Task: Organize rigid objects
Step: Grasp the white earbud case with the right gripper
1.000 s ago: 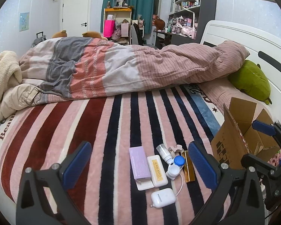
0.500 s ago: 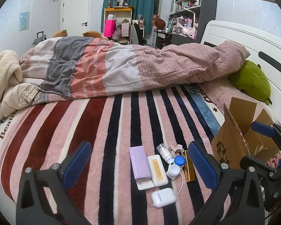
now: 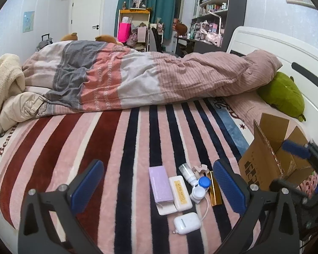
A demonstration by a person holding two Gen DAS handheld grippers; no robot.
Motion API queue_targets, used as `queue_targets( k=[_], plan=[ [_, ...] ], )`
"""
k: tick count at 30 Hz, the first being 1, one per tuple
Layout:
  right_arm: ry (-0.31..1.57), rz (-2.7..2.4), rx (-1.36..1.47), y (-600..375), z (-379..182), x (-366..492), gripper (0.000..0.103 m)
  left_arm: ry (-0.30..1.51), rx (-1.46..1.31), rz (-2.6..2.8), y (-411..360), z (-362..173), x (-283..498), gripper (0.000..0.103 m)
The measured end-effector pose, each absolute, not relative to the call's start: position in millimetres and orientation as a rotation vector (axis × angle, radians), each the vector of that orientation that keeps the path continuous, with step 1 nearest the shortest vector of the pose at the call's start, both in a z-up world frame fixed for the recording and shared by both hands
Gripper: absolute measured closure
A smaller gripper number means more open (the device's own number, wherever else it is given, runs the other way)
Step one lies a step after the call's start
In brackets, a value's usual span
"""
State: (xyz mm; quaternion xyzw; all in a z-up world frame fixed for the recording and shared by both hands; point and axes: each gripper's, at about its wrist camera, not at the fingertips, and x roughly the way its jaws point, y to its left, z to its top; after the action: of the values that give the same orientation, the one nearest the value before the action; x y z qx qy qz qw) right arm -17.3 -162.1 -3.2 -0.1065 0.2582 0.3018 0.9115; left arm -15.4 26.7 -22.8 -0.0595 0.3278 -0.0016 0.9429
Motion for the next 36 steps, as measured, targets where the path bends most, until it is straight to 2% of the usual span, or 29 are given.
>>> queue_targets(
  k=[1,3,6,14,18,22,24,32,34,36],
  plan=[
    [0.534,0.644,-0.228,-155.4,-4.1,-19.9,0.02,0.659,-0.123,0.0,32.6,-25.2,-16.1,0.001],
    [0.544,0.701,-0.24,-142.2,-9.2,-24.1,0.031,0.655,-0.126,0.006,44.4,-31.1,-15.6,0.001],
    [0.625,0.81,-0.217,-115.9,-35.2,-27.4,0.038,0.698,-0.156,-0.003,65.3,-49.7,-11.7,0.001],
    [0.889,0.729,-0.176,-84.3,-137.6,-12.9,0.038,0.755,-0.192,-0.015,95.2,-86.7,-9.9,0.001],
    [0.964,0.717,-0.123,-83.7,-159.0,-4.4,0.038,0.765,-0.171,-0.024,92.6,-91.5,-8.8,0.001],
    [0.973,0.668,-0.141,-75.2,-164.8,0.9,0.038,0.763,-0.168,-0.038,90.0,-89.8,-7.3,0.001],
    [0.985,0.631,-0.14,-69.8,-169.9,5.7,0.049,0.768,-0.163,-0.05,89.6,-90.4,-6.0,0.001],
    [0.906,0.701,-0.187,-71.1,-136.3,-2.2,0.049,0.781,-0.23,-0.338,70.1,-67.4,-2.3,0.001],
    [0.836,0.738,-0.205,-76.4,-114.5,-7.9,0.049,0.787,-0.215,-0.43,53.3,-51.1,-0.6,0.005],
    [0.751,0.774,-0.219,-83.4,-86.8,-12.9,0.049,0.798,-0.219,-0.506,36.1,-34.8,3.7,0.013]
  ],
)
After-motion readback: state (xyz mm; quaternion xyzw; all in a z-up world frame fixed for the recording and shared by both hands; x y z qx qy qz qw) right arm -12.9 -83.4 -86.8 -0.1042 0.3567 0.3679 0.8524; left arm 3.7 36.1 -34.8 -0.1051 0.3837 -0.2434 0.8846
